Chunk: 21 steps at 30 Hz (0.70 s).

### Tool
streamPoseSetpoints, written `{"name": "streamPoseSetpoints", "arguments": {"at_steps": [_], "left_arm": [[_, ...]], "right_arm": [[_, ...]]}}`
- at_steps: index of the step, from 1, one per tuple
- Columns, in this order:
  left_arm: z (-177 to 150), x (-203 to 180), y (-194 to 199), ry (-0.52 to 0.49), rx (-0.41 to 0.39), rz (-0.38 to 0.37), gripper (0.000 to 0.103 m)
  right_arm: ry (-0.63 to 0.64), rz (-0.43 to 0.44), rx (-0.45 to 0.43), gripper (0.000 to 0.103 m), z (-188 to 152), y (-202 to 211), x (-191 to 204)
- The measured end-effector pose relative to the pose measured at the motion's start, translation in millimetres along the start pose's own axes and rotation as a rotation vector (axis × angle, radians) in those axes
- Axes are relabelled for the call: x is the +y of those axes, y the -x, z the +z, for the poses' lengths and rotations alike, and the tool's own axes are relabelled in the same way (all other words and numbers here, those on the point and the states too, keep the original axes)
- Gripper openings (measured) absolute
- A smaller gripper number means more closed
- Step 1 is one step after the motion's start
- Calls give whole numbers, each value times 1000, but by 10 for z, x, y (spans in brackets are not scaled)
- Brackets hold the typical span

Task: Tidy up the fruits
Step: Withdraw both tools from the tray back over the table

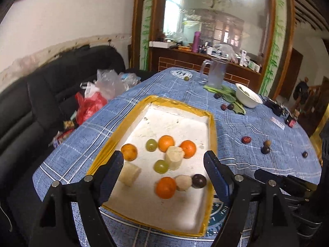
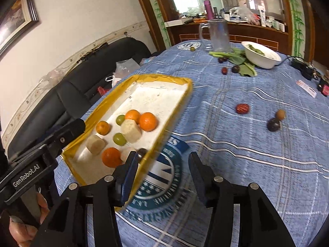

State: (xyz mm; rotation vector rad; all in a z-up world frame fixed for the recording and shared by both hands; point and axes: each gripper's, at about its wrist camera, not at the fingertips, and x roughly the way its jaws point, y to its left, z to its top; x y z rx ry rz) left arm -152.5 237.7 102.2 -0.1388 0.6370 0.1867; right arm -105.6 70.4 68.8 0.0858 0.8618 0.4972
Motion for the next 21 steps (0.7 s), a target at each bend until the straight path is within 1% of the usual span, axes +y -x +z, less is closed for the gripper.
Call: {"name": "streamPoseSetpoints", "arguments": {"at_steps": [5,12,21], "left_arm": [[-18,-212,113,-62,-30,3,85],[-41,-388,163,-109,-29,-3,85],[-88,-558,152,-147,-15,-9,85]], "right_arm": [[-20,-7,-2,55,-65,99,-158],[-48,-11,-22,55,-97,219,-301],[-83,-13,-24,55,-142,263,-495]]}}
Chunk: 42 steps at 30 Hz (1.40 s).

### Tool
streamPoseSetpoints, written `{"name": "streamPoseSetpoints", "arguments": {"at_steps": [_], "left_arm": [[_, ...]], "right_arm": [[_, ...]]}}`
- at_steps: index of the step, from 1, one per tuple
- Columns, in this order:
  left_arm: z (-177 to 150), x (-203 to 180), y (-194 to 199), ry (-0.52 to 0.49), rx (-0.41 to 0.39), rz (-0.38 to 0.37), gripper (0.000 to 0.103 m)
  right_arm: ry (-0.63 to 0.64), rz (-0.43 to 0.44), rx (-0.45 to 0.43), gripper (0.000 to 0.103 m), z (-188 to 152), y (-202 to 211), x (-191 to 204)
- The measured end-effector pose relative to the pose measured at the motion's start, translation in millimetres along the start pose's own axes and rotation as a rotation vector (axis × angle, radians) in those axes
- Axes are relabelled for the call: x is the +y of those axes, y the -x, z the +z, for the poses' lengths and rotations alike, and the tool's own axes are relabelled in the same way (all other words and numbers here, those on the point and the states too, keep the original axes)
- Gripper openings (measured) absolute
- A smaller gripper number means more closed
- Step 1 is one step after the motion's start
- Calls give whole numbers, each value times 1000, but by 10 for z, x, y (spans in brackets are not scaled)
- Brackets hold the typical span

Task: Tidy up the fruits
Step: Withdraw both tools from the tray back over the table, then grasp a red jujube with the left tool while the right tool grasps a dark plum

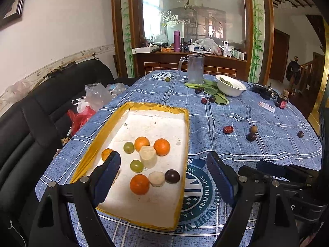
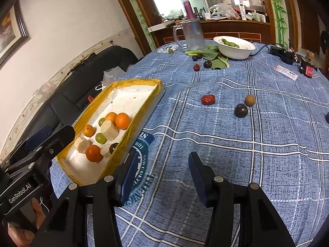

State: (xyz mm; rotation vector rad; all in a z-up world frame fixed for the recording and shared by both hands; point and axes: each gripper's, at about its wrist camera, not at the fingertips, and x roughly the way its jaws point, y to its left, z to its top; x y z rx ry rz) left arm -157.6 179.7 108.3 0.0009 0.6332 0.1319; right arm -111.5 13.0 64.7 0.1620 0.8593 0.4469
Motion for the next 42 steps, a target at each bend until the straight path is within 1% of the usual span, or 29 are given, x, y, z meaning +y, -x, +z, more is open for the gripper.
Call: {"name": "streamPoseSetpoints", "arguments": {"at_steps": [6,15,24,25,27,30,33,36,38,40,42], "left_arm": [[-3,-109,-78,-18,30,-24,85],[-9,-248,-251,-48,74,-24,85],[-19,-384,-394,-77,106,-29,85],[-22,-396,-410,-79,109,-30,85],[-32,-411,-445,-82,119,-37,85],[-43,-449,-498,-91,129,-39,85],[-47,-475,-553,-99,143,-45,85],[-3,-467,-605,-90,155,-60,85],[62,-454,-627,-71,152,-70,85],[136,-473,-644,-54,146,-84,85],[213,-543,-683,-44,145,-122,85]], "right_arm": [[-29,-6,2,55,6,2,-164],[-65,-21,14,55,13,-26,-385],[-68,-47,18,55,75,33,-562],[-68,-54,15,55,87,51,-591],[-74,-66,9,59,111,81,-651],[-89,-87,0,60,148,130,-787],[-109,-112,-9,60,186,199,-975],[-146,-159,-50,60,279,377,-1265],[-208,-205,-98,60,389,557,-1579],[-283,-222,-138,60,475,687,-1860],[-374,-225,-179,60,550,815,-2173]]}}
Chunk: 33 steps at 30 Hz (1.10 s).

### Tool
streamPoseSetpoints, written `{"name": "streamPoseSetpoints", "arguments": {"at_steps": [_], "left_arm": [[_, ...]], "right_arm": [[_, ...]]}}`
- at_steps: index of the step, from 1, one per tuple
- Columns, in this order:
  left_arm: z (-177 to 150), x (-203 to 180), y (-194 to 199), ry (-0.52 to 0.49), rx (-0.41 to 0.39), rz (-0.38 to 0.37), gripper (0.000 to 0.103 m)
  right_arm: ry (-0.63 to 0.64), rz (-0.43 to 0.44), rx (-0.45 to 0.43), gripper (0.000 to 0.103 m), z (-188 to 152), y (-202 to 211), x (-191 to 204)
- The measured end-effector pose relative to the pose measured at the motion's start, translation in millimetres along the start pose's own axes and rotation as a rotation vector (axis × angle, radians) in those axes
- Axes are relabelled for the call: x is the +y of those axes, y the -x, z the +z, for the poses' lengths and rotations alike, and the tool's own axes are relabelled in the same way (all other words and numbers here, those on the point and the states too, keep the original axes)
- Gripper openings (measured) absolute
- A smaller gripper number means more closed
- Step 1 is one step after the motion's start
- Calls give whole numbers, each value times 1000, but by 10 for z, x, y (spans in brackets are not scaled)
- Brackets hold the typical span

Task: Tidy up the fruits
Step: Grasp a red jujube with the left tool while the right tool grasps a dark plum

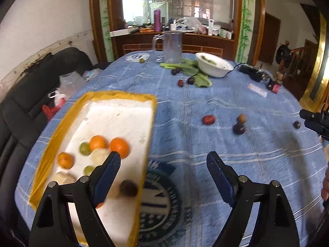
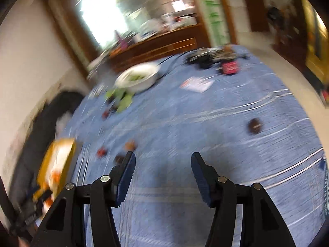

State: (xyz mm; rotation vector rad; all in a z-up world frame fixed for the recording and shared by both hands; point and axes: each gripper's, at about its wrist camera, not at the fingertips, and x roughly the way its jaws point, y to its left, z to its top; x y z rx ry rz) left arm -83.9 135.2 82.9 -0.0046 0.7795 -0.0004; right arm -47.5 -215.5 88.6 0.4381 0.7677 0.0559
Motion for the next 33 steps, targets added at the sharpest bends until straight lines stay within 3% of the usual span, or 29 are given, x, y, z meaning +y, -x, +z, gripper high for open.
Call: {"name": "streamPoseSetpoints", "arguments": {"at_steps": [5,11,13,15,17,19,22,25,33], "left_arm": [[149,-270,-213,-14,46,-119,85],[453,-510,-582,-26,40,-126,85],[544,-533,-745,-18,50,-121,85],[599,-515,-916,4,84,-154,81],[626,-445,-1058,52,134,-242,56],[629,-344,-1137,108,161,-275,49],[625,-168,-1223,206,173,-312,49],[626,-97,-1316,266,204,-359,49],[639,-289,-1465,218,234,-361,49]], "right_arm": [[-67,-3,13,60,154,-153,-181],[53,73,156,60,4,-679,346],[69,60,154,60,2,-739,427],[29,49,91,60,109,-664,285],[-48,41,52,60,250,-566,18],[-160,20,0,60,405,-437,-405],[-237,-20,-51,60,463,-332,-775],[-263,-57,-46,54,442,-379,-942],[-125,-239,14,51,348,-592,-819]]}}
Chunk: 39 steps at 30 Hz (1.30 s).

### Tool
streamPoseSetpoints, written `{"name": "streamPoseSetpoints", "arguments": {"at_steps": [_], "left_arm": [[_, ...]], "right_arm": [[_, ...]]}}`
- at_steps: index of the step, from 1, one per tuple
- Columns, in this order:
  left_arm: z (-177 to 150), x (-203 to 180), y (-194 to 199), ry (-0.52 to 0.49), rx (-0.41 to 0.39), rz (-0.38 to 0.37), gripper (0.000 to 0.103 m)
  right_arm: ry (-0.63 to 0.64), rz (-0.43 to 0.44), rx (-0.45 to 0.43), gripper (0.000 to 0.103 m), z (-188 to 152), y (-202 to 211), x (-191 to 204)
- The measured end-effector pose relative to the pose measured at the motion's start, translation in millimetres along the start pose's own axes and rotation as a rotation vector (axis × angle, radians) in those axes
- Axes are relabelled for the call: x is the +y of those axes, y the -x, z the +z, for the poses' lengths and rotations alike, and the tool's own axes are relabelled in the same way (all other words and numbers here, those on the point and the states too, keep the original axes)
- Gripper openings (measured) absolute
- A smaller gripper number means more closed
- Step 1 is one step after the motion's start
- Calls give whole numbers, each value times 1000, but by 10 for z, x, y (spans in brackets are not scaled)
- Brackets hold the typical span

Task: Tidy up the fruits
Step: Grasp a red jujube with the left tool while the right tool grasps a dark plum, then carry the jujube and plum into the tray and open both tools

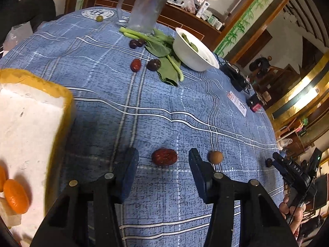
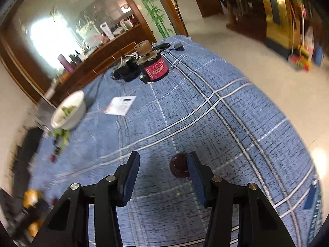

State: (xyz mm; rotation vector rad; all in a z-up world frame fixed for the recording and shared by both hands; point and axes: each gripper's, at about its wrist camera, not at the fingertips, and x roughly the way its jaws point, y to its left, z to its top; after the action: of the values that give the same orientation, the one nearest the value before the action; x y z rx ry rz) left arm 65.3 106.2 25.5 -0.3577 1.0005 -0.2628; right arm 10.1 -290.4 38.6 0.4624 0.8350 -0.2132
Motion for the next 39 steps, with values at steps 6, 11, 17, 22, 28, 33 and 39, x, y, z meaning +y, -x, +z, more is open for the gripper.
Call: {"name": "streamPoseSetpoints", "arguments": {"at_steps": [6,11,17,22,28,33,39], "left_arm": [[-2,-171,-194,-95,9,67,49],[-92,-357,-300,-232,-19,204,29],[-174,-390,-109,-240,-54,231,28],[-281,-356,313,-210,-105,169,28],[-428,14,912,-85,-155,101,28],[-560,498,1412,10,-217,139,28],[-685,1098,1731,107,-275,253,29]], "right_arm": [[52,-97,-2,51,-21,-48,-21],[53,-201,10,25,-31,-61,-86],[-23,-90,8,23,-17,14,-206],[-138,265,-2,23,-12,139,-306],[-94,412,25,23,-160,226,19],[24,459,55,23,-434,363,601],[216,532,146,24,-957,466,1593]]}}
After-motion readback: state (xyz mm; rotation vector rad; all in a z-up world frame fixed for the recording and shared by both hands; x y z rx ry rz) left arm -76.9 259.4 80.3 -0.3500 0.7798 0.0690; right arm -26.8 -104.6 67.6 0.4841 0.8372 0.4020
